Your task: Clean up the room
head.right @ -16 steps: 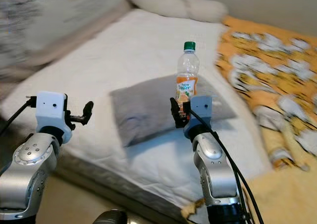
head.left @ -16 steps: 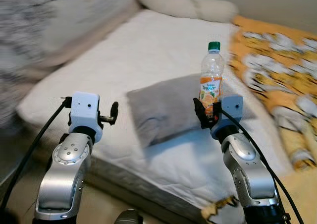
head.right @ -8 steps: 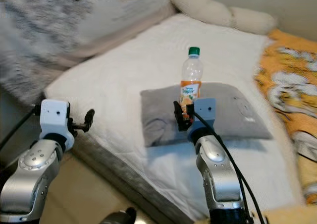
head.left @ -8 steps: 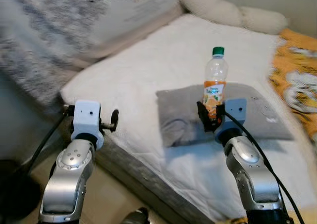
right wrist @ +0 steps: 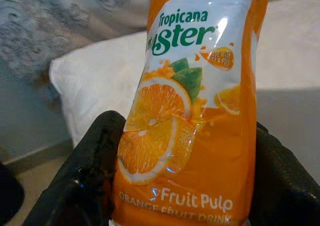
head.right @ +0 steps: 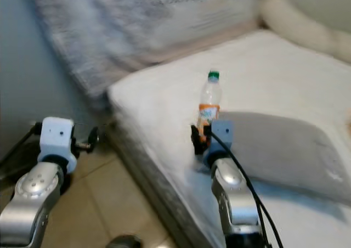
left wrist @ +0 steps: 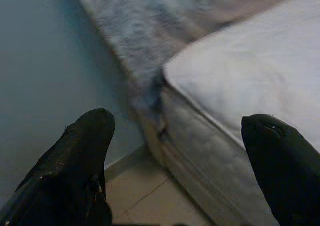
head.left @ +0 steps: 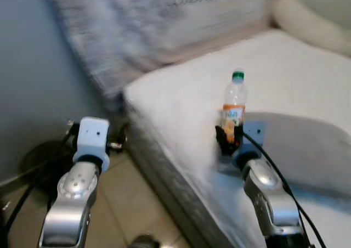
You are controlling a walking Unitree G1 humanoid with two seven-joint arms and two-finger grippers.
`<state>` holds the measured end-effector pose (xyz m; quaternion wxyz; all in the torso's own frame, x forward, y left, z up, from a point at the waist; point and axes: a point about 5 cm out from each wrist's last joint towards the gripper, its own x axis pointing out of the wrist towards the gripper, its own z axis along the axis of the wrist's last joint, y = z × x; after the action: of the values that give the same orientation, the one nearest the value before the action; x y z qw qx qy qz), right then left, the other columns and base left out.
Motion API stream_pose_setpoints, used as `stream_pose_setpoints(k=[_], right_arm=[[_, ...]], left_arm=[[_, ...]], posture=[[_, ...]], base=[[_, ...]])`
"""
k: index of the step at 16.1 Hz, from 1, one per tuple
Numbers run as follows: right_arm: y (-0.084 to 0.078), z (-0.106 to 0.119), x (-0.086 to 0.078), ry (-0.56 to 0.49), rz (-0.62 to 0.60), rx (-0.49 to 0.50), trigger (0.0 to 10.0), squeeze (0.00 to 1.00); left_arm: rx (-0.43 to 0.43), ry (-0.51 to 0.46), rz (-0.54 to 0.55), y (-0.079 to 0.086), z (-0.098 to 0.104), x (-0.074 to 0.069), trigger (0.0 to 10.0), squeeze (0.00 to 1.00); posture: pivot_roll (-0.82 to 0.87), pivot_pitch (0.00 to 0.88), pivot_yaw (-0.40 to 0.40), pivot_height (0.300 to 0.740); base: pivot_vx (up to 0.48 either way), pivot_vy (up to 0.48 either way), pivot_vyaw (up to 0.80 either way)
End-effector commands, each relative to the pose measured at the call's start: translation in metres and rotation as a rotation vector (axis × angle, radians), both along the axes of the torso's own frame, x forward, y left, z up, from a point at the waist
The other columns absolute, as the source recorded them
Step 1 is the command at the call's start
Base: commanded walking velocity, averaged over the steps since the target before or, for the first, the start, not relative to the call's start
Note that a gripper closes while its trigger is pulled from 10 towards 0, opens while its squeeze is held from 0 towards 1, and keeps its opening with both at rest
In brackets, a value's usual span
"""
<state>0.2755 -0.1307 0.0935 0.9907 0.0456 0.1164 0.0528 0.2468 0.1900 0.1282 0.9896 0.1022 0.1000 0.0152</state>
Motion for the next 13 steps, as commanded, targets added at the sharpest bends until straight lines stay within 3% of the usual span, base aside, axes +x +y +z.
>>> stream_pose_setpoints(k=[1, 4, 6, 8, 10, 13], right_arm=[[0.001, -0.003, 0.001, 0.026, -0.008, 0.002, 10.0, 0.0], [0.001, -0.002, 0.005, 0.048, -0.025, 0.042, 10.0, 0.0], [-0.003, -0.003, 0.005, 0.037, -0.016, -0.05, 10.0, 0.0], [-0.001, 0.0, 0.008, 0.012, -0.036, 0.073, 10.0, 0.0], [0.0, 0.004, 0.015, -0.011, -0.05, 0.012, 10.0, 0.0], [0.01, 0.006, 0.014, 0.001, 0.056, 0.106, 10.0, 0.0]], left_arm=[[-0.033, -0.02, 0.032, 0.004, 0.003, 0.004, 10.0, 0.0], [-0.05, 0.0, 0.099, 0.009, -0.003, 0.01, 10.0, 0.0], [-0.075, 0.015, 0.122, 0.009, -0.004, 0.012, 10.0, 0.0], [-0.083, 0.01, 0.121, 0.009, -0.005, 0.016, 10.0, 0.0], [-0.101, -0.01, 0.146, 0.012, -0.001, 0.019, 10.0, 0.0], [-0.124, -0.012, 0.094, 0.011, 0.003, 0.017, 10.0, 0.0]], posture=[[0.1, 0.0, -0.036, 0.74], [0.07, 0.0, -0.023, 0.74], [0.07, 0.0, -0.02, 0.74], [0.08, 0.0, -0.03, 0.74], [0.09, 0.0, -0.044, 0.74], [0.1, 0.0, -0.053, 0.74]], base=[[0.0, 0.0, 0.0], [0.0, 0.0, 0.0], [0.0, 0.0, 0.0], [0.0, 0.0, 0.0], [0.0, 0.0, 0.0], [0.0, 0.0, 0.0]])
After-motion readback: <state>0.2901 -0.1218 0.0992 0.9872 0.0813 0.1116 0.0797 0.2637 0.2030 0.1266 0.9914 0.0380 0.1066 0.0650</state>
